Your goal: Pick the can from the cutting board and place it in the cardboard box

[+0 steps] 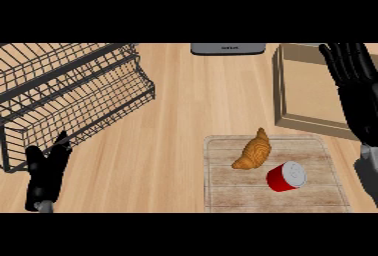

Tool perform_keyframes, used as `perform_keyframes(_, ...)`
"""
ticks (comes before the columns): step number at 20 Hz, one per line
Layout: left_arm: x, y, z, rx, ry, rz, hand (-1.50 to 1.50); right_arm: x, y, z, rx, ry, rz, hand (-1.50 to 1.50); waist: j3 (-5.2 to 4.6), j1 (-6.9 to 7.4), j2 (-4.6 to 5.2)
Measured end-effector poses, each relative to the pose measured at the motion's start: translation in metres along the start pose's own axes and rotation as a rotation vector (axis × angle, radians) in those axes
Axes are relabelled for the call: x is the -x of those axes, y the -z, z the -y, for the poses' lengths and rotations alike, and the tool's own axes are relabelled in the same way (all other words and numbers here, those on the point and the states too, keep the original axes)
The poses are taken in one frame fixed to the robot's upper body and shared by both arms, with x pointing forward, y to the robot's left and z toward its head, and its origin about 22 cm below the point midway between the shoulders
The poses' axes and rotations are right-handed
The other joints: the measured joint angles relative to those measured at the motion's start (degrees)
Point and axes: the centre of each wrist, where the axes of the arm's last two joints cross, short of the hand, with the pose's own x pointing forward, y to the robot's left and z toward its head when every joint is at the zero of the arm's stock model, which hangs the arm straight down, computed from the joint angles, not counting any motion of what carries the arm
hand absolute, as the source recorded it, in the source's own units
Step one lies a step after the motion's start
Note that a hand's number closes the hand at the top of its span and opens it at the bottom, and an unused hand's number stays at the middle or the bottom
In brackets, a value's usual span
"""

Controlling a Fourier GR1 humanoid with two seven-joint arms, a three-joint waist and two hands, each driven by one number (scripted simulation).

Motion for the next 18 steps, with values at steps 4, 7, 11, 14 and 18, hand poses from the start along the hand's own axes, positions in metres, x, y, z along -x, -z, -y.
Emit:
perform_keyframes(4,0.007,-0.01,-0.009,-0.037,0.001,-0.019,0.0,0.03,-0.023,-0.002,0.198,-0.023,-0.178,-1.5,-0.58,-1.36,0.38)
perform_keyframes(7,0.024,-0.022,-0.024,-0.069,0.014,-0.074,0.0,0.044,-0.035,0.007,0.394,-0.034,-0.234,-1.5,-0.46,-5.83,-1.01)
perform_keyframes(11,0.024,-0.036,-0.032,-0.064,0.034,-0.063,0.0,0.088,-0.082,0.029,0.435,-0.328,-0.484,-1.5,-1.46,-9.11,0.21)
perform_keyframes(14,0.025,-0.042,-0.04,-0.061,0.061,-0.062,0.0,0.107,-0.115,0.037,0.423,-0.529,-0.597,-1.5,-1.95,-10.28,0.48)
perform_keyframes(18,0.024,-0.046,-0.045,-0.036,0.091,-0.057,0.0,0.116,-0.14,0.043,0.387,-0.746,-0.65,-1.5,-2.51,-10.78,0.41)
